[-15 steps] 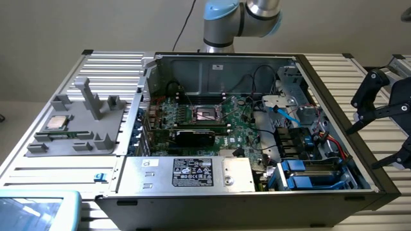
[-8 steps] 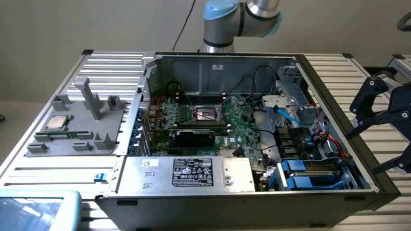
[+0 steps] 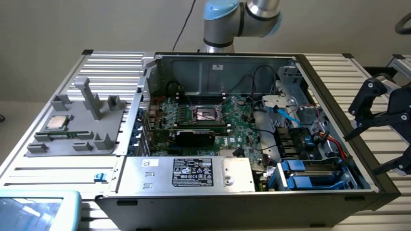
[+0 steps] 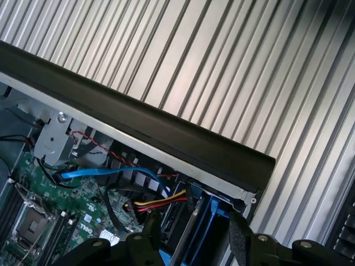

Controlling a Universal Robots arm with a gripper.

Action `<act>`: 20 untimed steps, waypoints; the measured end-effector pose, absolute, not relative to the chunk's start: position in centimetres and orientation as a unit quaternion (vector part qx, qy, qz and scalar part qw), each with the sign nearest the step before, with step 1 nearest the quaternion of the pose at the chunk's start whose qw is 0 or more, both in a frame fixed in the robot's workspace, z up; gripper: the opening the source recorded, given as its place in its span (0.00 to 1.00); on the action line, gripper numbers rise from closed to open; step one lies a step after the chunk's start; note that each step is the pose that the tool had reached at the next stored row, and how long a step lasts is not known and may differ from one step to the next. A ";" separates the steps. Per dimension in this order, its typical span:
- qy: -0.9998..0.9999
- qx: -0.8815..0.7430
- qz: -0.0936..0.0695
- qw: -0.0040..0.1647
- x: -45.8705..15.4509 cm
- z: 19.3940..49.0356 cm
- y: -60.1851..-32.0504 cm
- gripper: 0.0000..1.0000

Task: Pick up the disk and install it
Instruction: 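Insert the first disk wire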

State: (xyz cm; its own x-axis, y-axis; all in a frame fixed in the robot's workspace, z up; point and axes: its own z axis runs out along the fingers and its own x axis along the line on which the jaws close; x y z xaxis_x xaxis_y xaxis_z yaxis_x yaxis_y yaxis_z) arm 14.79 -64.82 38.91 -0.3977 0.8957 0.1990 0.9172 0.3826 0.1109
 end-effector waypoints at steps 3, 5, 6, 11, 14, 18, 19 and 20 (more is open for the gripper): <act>-0.833 -0.540 -0.108 0.050 14.7 38.9 -64.8 0.61; -0.836 -0.535 -0.114 0.047 14.7 38.9 -64.9 0.61; -0.837 -0.532 -0.116 0.046 14.7 38.8 -64.9 0.61; -0.839 -0.528 -0.124 0.047 14.5 38.3 -65.6 0.61; -0.840 -0.525 -0.125 0.048 14.2 37.9 -66.1 0.61; -0.843 -0.520 -0.126 0.049 13.7 37.1 -66.3 0.61; -0.844 -0.519 -0.126 0.050 13.5 37.0 -66.3 0.61; -0.845 -0.518 -0.126 0.050 13.3 36.8 -66.3 0.61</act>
State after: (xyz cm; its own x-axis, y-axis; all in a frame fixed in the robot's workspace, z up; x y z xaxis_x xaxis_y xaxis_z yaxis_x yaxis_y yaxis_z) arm 13.25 -66.31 36.78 -0.4587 0.8619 0.2159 0.8874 0.4318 0.1616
